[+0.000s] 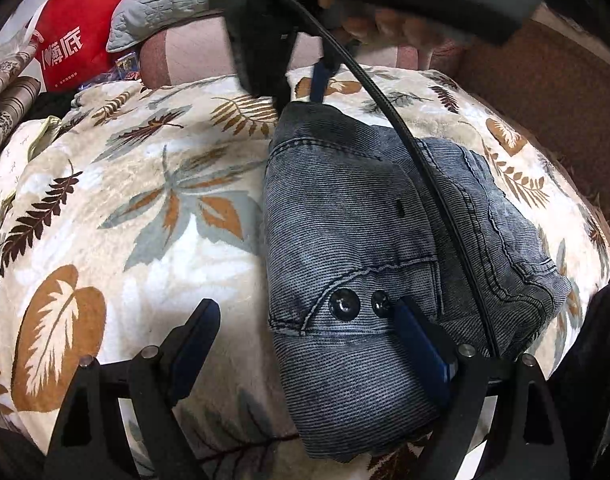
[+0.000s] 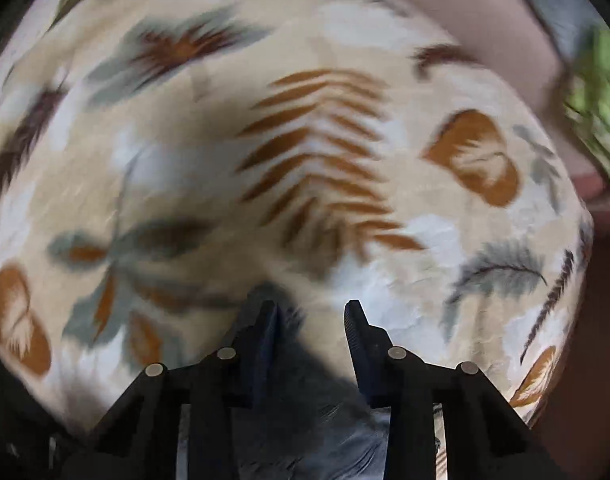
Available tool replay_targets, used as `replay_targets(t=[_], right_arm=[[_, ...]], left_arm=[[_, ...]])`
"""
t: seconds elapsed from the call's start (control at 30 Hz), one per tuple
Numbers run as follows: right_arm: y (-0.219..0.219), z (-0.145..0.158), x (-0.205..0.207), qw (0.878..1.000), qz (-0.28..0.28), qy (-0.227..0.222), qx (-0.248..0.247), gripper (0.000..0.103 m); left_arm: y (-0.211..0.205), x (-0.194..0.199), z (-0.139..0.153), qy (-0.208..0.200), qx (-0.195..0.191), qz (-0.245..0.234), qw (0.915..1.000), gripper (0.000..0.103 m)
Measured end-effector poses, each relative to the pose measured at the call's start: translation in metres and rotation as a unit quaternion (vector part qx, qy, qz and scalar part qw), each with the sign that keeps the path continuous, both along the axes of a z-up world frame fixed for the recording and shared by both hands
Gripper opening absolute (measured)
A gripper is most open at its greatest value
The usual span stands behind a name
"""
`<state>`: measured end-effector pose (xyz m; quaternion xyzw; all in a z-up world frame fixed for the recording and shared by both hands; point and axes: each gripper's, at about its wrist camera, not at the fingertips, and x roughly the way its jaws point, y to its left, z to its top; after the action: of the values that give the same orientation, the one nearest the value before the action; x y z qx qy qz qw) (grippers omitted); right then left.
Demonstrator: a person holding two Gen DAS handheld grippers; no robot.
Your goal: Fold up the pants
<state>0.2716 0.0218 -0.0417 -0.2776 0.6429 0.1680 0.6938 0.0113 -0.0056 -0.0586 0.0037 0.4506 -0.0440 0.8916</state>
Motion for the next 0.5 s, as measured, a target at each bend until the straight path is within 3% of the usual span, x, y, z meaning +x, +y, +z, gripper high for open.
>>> replay_targets(t=[0.07,0.1,0.23,0.3,0.43,0.47,0.5], right_arm=[[-0.022,0.010,0.007,0.998,-0.043,-0.047,0.019,0.036],[-0.037,0.020,0.005,0.995,-0.066,-0.058,0.051,0.037],[-0.088,0.058,-0.030,0.978,-0.112,-0.068,0.161,0.039],[-0.116,0.066,-0.059,0.968,-0.123,-0.052,0.212,0.043],[-0.168,0.052,-0.103,0.957,-0.174,-0.071,0.223,0.048],[-0.181,0.041,-0.108,0.955,-0.190,-0.072,0.216,0.054],[-0.193,0.015,-0.104,0.961,-0.199,-0.063,0.179,0.059]], left_arm=[[0.000,0.000,0.000,-0.002,0.000,0.000,1.0000,0.090],[0.000,-0.001,0.000,-0.003,0.000,0.001,1.0000,0.091],[0.001,0.000,0.000,-0.004,0.000,0.002,1.0000,0.091],[0.001,0.000,0.000,-0.006,-0.001,0.003,1.0000,0.091],[0.002,-0.002,0.000,-0.014,-0.006,0.005,0.9999,0.091],[0.003,-0.004,0.000,-0.017,-0.010,0.007,0.9998,0.091],[0.004,-0.005,0.001,-0.019,-0.017,0.009,0.9996,0.091]])
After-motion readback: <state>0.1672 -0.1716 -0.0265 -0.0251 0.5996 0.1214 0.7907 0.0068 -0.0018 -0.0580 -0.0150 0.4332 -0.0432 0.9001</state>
